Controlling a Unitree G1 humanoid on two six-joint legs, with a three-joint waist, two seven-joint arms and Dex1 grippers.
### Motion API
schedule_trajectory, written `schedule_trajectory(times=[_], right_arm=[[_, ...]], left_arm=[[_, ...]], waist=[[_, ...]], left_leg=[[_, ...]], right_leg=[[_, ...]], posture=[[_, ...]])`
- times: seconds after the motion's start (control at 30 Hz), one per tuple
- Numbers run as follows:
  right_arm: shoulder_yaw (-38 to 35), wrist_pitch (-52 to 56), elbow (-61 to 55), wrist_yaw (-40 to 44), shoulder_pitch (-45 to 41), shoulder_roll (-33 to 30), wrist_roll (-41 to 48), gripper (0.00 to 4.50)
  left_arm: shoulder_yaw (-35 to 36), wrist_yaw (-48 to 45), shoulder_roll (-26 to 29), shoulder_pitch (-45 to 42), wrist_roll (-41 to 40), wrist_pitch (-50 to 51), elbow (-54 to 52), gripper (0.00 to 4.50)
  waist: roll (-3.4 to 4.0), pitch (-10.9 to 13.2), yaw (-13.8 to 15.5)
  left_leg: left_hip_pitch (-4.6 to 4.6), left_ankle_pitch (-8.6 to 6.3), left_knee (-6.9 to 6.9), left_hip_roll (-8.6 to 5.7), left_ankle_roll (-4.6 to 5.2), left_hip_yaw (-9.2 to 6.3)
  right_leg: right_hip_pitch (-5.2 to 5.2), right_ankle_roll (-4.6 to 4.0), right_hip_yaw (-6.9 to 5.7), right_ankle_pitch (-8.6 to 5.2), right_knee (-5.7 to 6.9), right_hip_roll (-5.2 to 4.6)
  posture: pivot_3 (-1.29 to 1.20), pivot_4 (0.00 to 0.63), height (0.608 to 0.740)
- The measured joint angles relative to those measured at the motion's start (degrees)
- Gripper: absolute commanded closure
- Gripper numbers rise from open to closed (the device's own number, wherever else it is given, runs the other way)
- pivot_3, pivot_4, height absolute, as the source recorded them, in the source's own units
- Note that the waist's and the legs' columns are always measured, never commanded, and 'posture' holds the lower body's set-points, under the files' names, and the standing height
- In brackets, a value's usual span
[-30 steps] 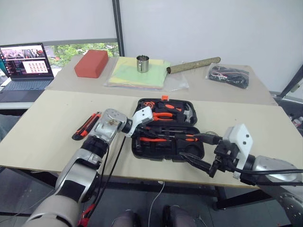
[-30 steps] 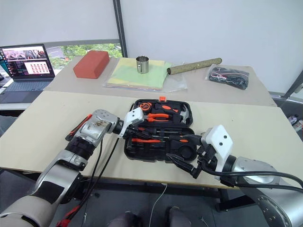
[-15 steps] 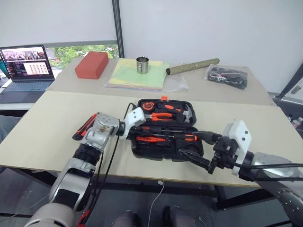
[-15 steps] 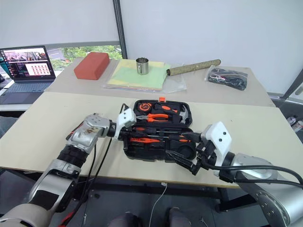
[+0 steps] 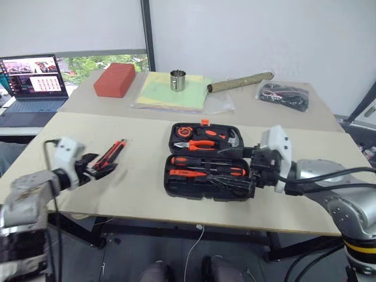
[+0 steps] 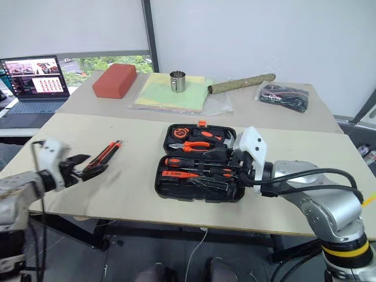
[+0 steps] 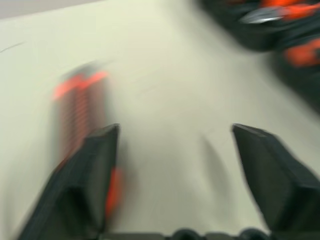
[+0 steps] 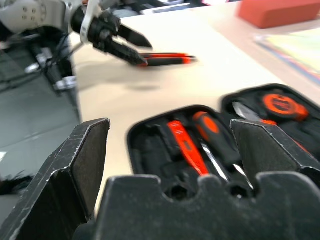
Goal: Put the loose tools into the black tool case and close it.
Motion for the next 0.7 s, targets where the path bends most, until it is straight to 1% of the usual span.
schedule_trajectory(times=[0.03,0.1,0.17,0.3,0.4,0.47,0.53,0.67,0.7], right_arm=[[0.58,-0.33,0.49,0.83,-0.25,0.19,-0.57,0.00],[1.81,-0.98,1.56,1.92,-1.24,0.55,-1.28,0.00],[2.08,-1.17,1.98,2.33,-1.54,0.78,-1.73,0.00],[2.38,-1.19,2.16,3.19,-1.90,1.36,-1.96,0.00],[2.37,-1.19,1.83,3.17,-1.75,1.54,-2.25,0.00],[2.36,-1.19,1.37,3.03,-1.64,1.67,-2.52,0.00],[2.40,-1.19,0.56,2.74,-1.53,2.02,-2.96,0.00],[2.48,-1.19,-1.05,1.62,-1.32,2.35,-3.78,0.00],[2.45,-1.19,-1.32,1.41,-1.11,2.34,-3.87,0.00]], left_arm=[[0.81,0.08,1.00,0.27,-0.19,-0.20,0.72,0.09],[0.96,-0.19,3.15,-0.65,-0.21,-1.25,4.67,0.09],[0.14,-0.49,4.06,-2.72,-0.12,-2.66,7.92,0.09],[-8.00,-3.53,5.77,-12.10,2.39,-6.61,18.56,0.09],[-15.38,-4.63,5.79,-17.60,6.78,-10.17,26.83,0.09],[-18.32,-4.72,5.36,-20.47,8.67,-10.85,31.69,0.09],[-21.13,-4.50,4.14,-23.96,10.21,-11.19,37.05,0.09],[-22.45,-2.34,2.74,-28.93,11.73,-11.64,44.05,0.09],[-22.62,-2.06,2.55,-29.48,11.93,-11.73,44.99,0.09]], waist=[[0.00,0.00,0.27],[0.01,0.00,0.43],[0.01,0.00,0.58],[0.01,0.00,0.73],[0.00,0.00,0.12],[0.00,0.00,-0.29],[0.00,0.00,-0.55],[0.00,0.00,-0.57],[0.01,-0.01,-0.56]], left_leg=[[-0.02,-0.13,0.00,-0.05,-0.23,0.00],[-0.04,-0.13,0.00,-0.11,-0.29,0.02],[-0.07,-0.14,0.00,-0.13,-0.33,0.02],[-0.14,-0.11,-0.01,-0.18,-0.38,0.14],[-0.18,-0.07,-0.06,-0.20,-0.31,0.31],[-0.22,0.17,-0.06,-0.19,0.11,0.38],[-0.28,0.18,-0.05,-0.14,0.12,0.47],[-0.20,0.22,-0.06,-0.09,0.06,0.51],[-0.17,0.23,-0.06,-0.08,0.04,0.51]], right_leg=[[-0.01,0.00,-0.07,0.00,0.00,-0.10],[-0.04,0.03,-0.10,0.03,0.05,-0.19],[-0.04,0.06,-0.14,0.06,0.05,-0.22],[-0.13,0.05,-0.25,0.09,0.11,-0.19],[-0.22,-0.09,-0.33,0.16,0.12,-0.05],[-0.28,-0.29,-0.33,0.27,0.12,0.20],[-0.40,-0.29,-0.20,0.26,0.09,0.46],[-0.43,-0.31,-0.06,0.19,0.20,0.53],[-0.42,-0.09,-0.04,0.04,0.20,0.52]], posture=[[0.00,0.150,0.740],[0.00,0.150,0.740],[0.00,0.150,0.740],[0.00,0.150,0.740],[0.00,0.150,0.740],[0.00,0.150,0.740],[0.00,0.150,0.740],[0.00,0.150,0.740],[0.00,0.150,0.740]])
